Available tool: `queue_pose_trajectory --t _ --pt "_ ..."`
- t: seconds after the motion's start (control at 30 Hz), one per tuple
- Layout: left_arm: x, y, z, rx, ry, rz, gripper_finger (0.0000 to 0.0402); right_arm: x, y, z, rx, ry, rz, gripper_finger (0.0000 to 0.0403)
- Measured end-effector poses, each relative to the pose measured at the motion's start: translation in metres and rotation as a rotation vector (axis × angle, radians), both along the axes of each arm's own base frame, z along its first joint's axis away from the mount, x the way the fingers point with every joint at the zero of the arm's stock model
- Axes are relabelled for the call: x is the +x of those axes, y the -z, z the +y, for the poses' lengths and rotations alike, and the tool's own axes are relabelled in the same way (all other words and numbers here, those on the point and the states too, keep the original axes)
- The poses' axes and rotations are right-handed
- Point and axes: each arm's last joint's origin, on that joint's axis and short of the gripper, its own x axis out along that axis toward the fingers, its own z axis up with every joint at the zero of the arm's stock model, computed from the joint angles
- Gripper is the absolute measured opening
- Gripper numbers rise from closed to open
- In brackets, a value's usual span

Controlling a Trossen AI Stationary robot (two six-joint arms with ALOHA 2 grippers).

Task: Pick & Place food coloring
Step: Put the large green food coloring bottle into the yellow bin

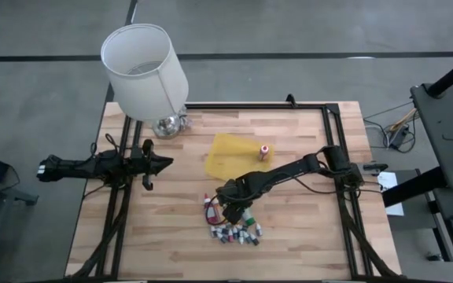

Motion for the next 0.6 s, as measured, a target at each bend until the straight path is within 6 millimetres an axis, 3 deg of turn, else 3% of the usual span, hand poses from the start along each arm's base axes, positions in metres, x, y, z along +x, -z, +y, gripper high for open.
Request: queue_pose_trajectory --t 0.3,0.6 --pt "0.000 0.000 0.000 0.000 0.000 0.000 0.0000 0.000 0.000 0.000 0.003 -0.015 0.002 0.0105" --pt "0.000 0.000 0.000 0.000 0.000 0.000 0.0000 -0.002 -0.020 0.000 0.005 -0.017 -0.059 0.0103"
